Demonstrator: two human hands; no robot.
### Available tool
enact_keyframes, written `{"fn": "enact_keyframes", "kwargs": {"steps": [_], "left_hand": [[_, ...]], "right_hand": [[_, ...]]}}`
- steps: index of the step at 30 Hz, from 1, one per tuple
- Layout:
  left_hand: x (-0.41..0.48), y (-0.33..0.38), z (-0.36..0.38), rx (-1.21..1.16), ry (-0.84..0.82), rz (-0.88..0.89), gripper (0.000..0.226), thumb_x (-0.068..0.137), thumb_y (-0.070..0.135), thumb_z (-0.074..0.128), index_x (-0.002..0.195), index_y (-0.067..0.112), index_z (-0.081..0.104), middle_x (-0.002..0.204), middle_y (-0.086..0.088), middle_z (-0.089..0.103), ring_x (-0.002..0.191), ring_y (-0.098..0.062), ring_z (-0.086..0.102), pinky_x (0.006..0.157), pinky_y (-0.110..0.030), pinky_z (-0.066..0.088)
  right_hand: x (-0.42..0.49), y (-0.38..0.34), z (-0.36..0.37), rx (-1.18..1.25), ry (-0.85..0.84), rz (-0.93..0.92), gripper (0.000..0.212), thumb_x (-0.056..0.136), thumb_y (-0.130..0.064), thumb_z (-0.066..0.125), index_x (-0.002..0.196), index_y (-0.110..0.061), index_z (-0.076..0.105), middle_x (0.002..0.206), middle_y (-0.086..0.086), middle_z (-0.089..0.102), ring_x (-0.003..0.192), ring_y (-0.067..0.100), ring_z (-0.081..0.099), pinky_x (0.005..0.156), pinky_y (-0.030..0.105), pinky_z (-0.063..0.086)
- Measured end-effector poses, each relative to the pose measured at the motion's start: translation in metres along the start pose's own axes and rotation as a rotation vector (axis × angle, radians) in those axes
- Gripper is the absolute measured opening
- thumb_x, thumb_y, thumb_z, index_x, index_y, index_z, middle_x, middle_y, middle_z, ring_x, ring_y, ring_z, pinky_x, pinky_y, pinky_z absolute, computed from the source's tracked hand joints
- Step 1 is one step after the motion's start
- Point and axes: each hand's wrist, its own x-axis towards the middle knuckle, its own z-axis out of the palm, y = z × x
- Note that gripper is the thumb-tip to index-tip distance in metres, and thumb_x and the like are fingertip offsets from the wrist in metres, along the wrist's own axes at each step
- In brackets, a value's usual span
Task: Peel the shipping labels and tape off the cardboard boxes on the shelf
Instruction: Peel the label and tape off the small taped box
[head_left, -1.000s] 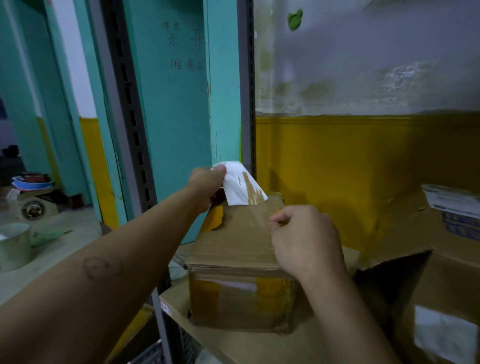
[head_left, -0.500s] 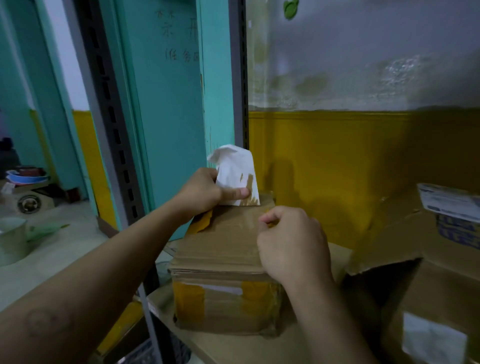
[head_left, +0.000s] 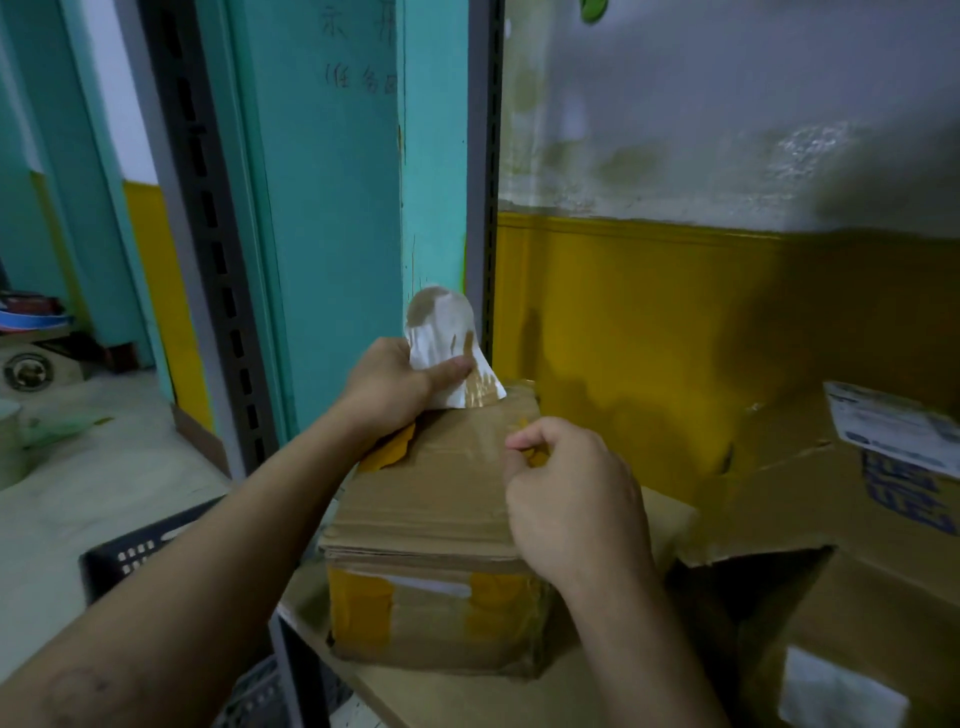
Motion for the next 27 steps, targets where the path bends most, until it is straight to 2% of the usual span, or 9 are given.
{"fn": "enact_keyframes", "kwargs": {"steps": [4, 8, 12, 15, 17, 20, 22, 25, 27], "left_hand": [[-0.001, -0.001, 0.001, -0.014, -0.006, 0.006, 0.028, 0.087, 0.046, 0.070, 0.089, 0.018, 0.073, 0.087, 0.000, 0.074, 0.084, -0.019, 0.069, 0.081, -0.036, 0.053], [-0.002, -0.002, 0.000, -0.025, -0.031, 0.037, 0.027, 0.088, 0.046, 0.068, 0.089, 0.019, 0.073, 0.088, 0.000, 0.074, 0.084, -0.020, 0.069, 0.084, -0.041, 0.055], [-0.001, -0.004, 0.002, -0.050, -0.044, 0.089, 0.022, 0.087, 0.047, 0.069, 0.079, 0.027, 0.069, 0.085, 0.004, 0.072, 0.087, -0.022, 0.069, 0.083, -0.038, 0.054], [-0.001, -0.007, 0.001, -0.098, -0.061, 0.127, 0.030, 0.079, 0.055, 0.069, 0.087, 0.027, 0.073, 0.092, 0.002, 0.074, 0.091, -0.021, 0.069, 0.088, -0.045, 0.054], [0.001, -0.008, 0.000, -0.104, -0.070, 0.129, 0.041, 0.073, 0.059, 0.067, 0.090, 0.022, 0.074, 0.093, 0.001, 0.075, 0.091, -0.022, 0.069, 0.088, -0.047, 0.054], [0.007, -0.011, 0.001, -0.102, -0.074, 0.127, 0.034, 0.078, 0.053, 0.073, 0.087, 0.019, 0.074, 0.090, -0.001, 0.075, 0.088, -0.024, 0.069, 0.086, -0.048, 0.054], [0.010, -0.012, 0.002, -0.102, -0.079, 0.140, 0.028, 0.084, 0.045, 0.073, 0.089, 0.018, 0.074, 0.091, -0.003, 0.074, 0.089, -0.025, 0.068, 0.086, -0.049, 0.054], [0.012, -0.011, 0.003, -0.082, -0.117, 0.141, 0.028, 0.086, 0.045, 0.070, 0.094, 0.019, 0.073, 0.094, -0.003, 0.073, 0.090, -0.025, 0.067, 0.087, -0.048, 0.054], [0.013, -0.009, 0.002, -0.104, -0.150, 0.112, 0.029, 0.085, 0.045, 0.071, 0.095, 0.018, 0.072, 0.094, -0.002, 0.073, 0.090, -0.025, 0.067, 0.088, -0.048, 0.054]], "right_hand": [[0.000, 0.002, 0.001, 0.021, -0.004, -0.007, 0.014, 0.095, -0.027, 0.057, 0.106, -0.034, 0.062, 0.090, -0.008, 0.065, 0.078, 0.014, 0.056, 0.049, 0.021, 0.028], [0.003, 0.005, 0.002, -0.026, -0.004, -0.036, 0.009, 0.093, -0.031, 0.058, 0.100, -0.036, 0.062, 0.090, -0.010, 0.064, 0.078, 0.015, 0.059, 0.056, 0.024, 0.036], [0.018, 0.003, -0.007, -0.120, 0.008, -0.055, 0.008, 0.087, -0.034, 0.064, 0.092, -0.038, 0.060, 0.095, -0.009, 0.062, 0.076, 0.015, 0.058, 0.059, 0.026, 0.036], [0.042, 0.000, -0.015, -0.064, 0.072, -0.079, 0.011, 0.087, -0.031, 0.068, 0.096, -0.035, 0.064, 0.088, -0.010, 0.063, 0.071, 0.012, 0.057, 0.062, 0.029, 0.044], [0.060, 0.000, -0.014, -0.070, 0.050, -0.088, 0.023, 0.086, -0.028, 0.071, 0.108, -0.033, 0.066, 0.104, -0.008, 0.066, 0.085, 0.013, 0.060, 0.071, 0.027, 0.047], [0.082, 0.002, -0.004, -0.146, -0.028, -0.107, 0.036, 0.084, -0.024, 0.073, 0.119, -0.026, 0.067, 0.118, -0.004, 0.066, 0.104, 0.014, 0.060, 0.084, 0.023, 0.044], [0.089, 0.004, 0.002, -0.139, -0.053, -0.118, 0.029, 0.085, -0.023, 0.072, 0.114, -0.021, 0.071, 0.112, -0.004, 0.070, 0.100, 0.011, 0.061, 0.082, 0.020, 0.041], [0.089, 0.007, 0.004, -0.157, 0.002, -0.165, 0.009, 0.086, -0.024, 0.070, 0.092, -0.024, 0.077, 0.086, -0.010, 0.070, 0.085, 0.005, 0.059, 0.067, 0.018, 0.038], [0.085, 0.009, 0.005, -0.179, 0.052, -0.192, 0.012, 0.087, -0.023, 0.069, 0.077, -0.028, 0.074, 0.073, -0.016, 0.066, 0.079, 0.004, 0.059, 0.063, 0.017, 0.038]]}}
